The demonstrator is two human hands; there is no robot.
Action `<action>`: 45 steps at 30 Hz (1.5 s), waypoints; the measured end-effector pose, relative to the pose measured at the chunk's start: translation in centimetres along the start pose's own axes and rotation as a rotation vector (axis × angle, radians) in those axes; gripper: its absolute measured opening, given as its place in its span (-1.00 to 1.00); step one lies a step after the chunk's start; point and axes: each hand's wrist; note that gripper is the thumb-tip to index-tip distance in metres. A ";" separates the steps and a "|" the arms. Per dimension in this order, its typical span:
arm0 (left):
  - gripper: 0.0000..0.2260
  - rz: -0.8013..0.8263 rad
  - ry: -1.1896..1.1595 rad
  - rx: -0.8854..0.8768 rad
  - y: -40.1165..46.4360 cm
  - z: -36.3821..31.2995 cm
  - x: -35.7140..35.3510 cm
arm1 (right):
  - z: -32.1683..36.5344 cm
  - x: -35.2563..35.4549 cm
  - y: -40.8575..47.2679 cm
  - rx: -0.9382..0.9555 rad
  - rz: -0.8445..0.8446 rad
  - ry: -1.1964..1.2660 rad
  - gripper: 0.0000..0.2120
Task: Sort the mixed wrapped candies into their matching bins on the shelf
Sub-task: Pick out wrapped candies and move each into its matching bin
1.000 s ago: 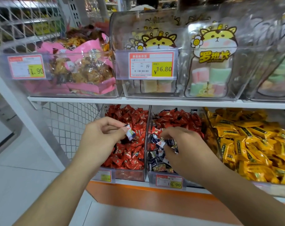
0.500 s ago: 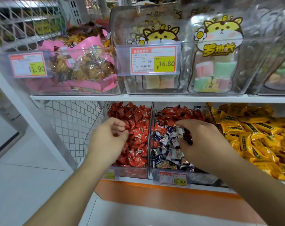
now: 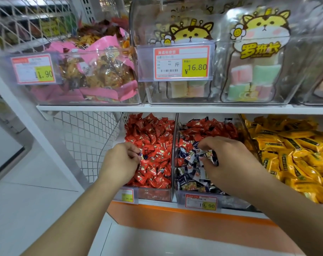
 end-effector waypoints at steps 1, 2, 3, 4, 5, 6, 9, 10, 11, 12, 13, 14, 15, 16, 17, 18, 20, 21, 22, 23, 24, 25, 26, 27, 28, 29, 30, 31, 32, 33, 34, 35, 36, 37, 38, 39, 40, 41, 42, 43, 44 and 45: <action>-0.84 -0.002 -0.017 0.007 0.0 -0.1 0.3 | 0.0 0.0 0.0 0.002 0.001 -0.001 -0.64; -0.83 -0.007 -0.033 0.003 -0.1 -0.2 0.7 | 0.1 0.0 0.0 0.004 0.002 -0.003 -0.63; -0.83 -0.014 -0.053 -0.007 -0.2 -0.3 1.2 | 0.1 0.0 0.0 0.005 0.002 -0.004 -0.63; -0.83 -0.018 -0.088 -0.022 -0.5 -0.6 1.7 | 0.3 0.1 0.0 0.007 0.000 -0.004 -0.63; -0.83 -0.018 -0.136 -0.035 -0.8 -0.8 2.2 | 0.4 0.2 0.0 0.008 -0.003 -0.005 -0.63; -0.84 -0.010 -0.198 -0.042 -1.3 -1.2 2.7 | 0.5 0.2 0.0 0.013 -0.008 -0.003 -0.62; -0.91 0.096 -0.405 -0.049 -3.4 -3.1 3.7 | 0.8 0.3 -0.1 0.063 -0.031 0.026 -0.56; -0.92 0.167 -0.467 -0.062 -4.3 -3.9 3.8 | 1.0 0.3 -0.2 0.087 -0.038 0.050 -0.50; -0.92 0.244 -0.515 -0.074 -5.1 -4.7 3.7 | 1.2 0.3 -0.3 0.107 -0.045 0.079 -0.45; -0.93 0.316 -0.551 -0.082 -5.9 -5.4 3.5 | 1.4 0.3 -0.3 0.124 -0.056 0.106 -0.41; -0.93 0.380 -0.579 -0.088 -6.5 -5.9 3.2 | 1.7 0.4 -0.4 0.137 -0.073 0.132 -0.39; -0.93 0.432 -0.593 -0.096 -7.1 -6.2 2.7 | 2.0 0.4 -0.4 0.149 -0.090 0.150 -0.42; -0.92 0.474 -0.592 -0.107 -7.3 -6.4 2.3 | 2.2 0.3 -0.5 0.164 -0.104 0.155 -0.50; -0.92 0.506 -0.575 -0.120 -7.4 -6.5 1.9 | 2.3 0.3 -0.5 0.181 -0.115 0.147 -0.60; -0.92 0.528 -0.556 -0.131 -7.4 -6.5 1.6 | 2.4 0.3 -0.5 0.190 -0.120 0.132 -0.70; -0.91 0.534 -0.537 -0.142 -7.3 -6.4 1.6 | 2.3 0.3 -0.6 0.187 -0.122 0.115 -0.76; -0.90 0.479 -0.490 -0.163 -6.8 -6.1 1.7 | 1.6 0.5 -0.6 0.143 -0.120 0.066 -0.81; -0.89 0.417 -0.453 -0.169 -6.4 -5.8 1.8 | 1.1 0.6 -0.5 0.107 -0.116 0.037 -0.80; -0.89 0.343 -0.399 -0.182 -5.9 -5.3 1.8 | 0.6 0.6 -0.5 0.065 -0.108 0.015 -0.75; -0.89 0.278 -0.335 -0.196 -5.3 -4.8 1.7 | 0.2 0.7 -0.4 0.022 -0.098 0.000 -0.67; -0.88 0.241 -0.263 -0.209 -4.8 -4.2 1.5 | -0.1 0.9 -0.4 -0.013 -0.089 -0.011 -0.62; -0.87 0.236 -0.191 -0.218 -4.2 -3.5 1.2 | -0.3 0.9 -0.3 -0.037 -0.084 -0.017 -0.60; -0.86 0.261 -0.114 -0.223 -3.8 -2.8 0.8 | -0.4 0.9 -0.3 -0.048 -0.078 -0.016 -0.61; -0.86 0.293 -0.029 -0.230 -3.5 -2.3 0.4 | -0.3 0.9 -0.3 -0.053 -0.070 -0.009 -0.63; -0.87 0.311 0.054 -0.245 -3.4 -1.9 0.0 | -0.3 0.8 -0.3 -0.057 -0.059 0.000 -0.66; -0.89 0.306 0.125 -0.267 -3.4 -1.7 -0.3 | -0.2 0.8 -0.3 -0.057 -0.044 0.007 -0.69; -0.90 0.290 0.176 -0.288 -3.2 -1.5 -0.6 | -0.1 0.6 -0.3 -0.056 -0.025 0.016 -0.70; -0.89 0.272 0.212 -0.300 -3.0 -1.4 -0.8 | -0.1 0.4 -0.3 -0.053 -0.008 0.024 -0.71; -0.88 0.259 0.239 -0.304 -2.9 -1.3 -0.9 | 0.0 0.3 -0.3 -0.047 0.006 0.029 -0.72; -0.87 0.250 0.264 -0.305 -2.7 -1.2 -1.0 | -0.1 0.2 -0.3 -0.044 0.017 0.032 -0.72; -0.85 0.244 0.285 -0.306 -2.4 -1.1 -1.1 | -0.1 0.1 -0.3 -0.045 0.024 0.035 -0.72; -0.82 0.242 0.298 -0.306 -2.3 -1.0 -1.2 | -0.2 0.0 -0.3 -0.047 0.028 0.036 -0.72; -0.81 0.240 0.303 -0.304 -2.1 -0.9 -1.3 | -0.2 0.0 -0.3 -0.049 0.029 0.036 -0.72; -0.81 0.236 0.302 -0.300 -2.0 -0.8 -1.4 | -0.2 0.0 -0.3 -0.049 0.028 0.035 -0.72; -0.81 0.226 0.300 -0.295 -2.0 -0.8 -1.4 | -0.2 0.0 -0.3 -0.049 0.029 0.036 -0.72; -0.81 0.213 0.294 -0.289 -2.0 -0.8 -1.5 | -0.2 -0.1 -0.2 -0.049 0.031 0.036 -0.73; -0.81 0.201 0.284 -0.282 -2.0 -0.9 -1.6 | -0.2 -0.1 -0.2 -0.049 0.035 0.033 -0.74; -0.81 0.190 0.269 -0.276 -2.0 -0.9 -1.7 | -0.2 -0.1 -0.2 -0.049 0.038 0.030 -0.74; -0.81 0.180 0.257 -0.274 -2.0 -0.9 -1.7 | -0.1 -0.1 -0.2 -0.049 0.041 0.028 -0.75; -0.82 0.167 0.255 -0.277 -2.1 -1.0 -1.8 | -0.1 -0.1 -0.2 -0.050 0.044 0.028 -0.74; -0.83 0.152 0.266 -0.281 -2.1 -1.1 -1.7 | 0.0 -0.1 -0.2 -0.050 0.048 0.027 -0.74; -0.84 0.140 0.282 -0.285 -2.2 -1.2 -1.7 | 0.0 -0.1 -0.2 -0.049 0.052 0.026 -0.75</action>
Point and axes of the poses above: each hand's wrist, its own y-axis towards the middle knuckle, its own x-axis out of the back of the hand, z = x × y, and after that the axes turned 13 degrees about x, right-handed
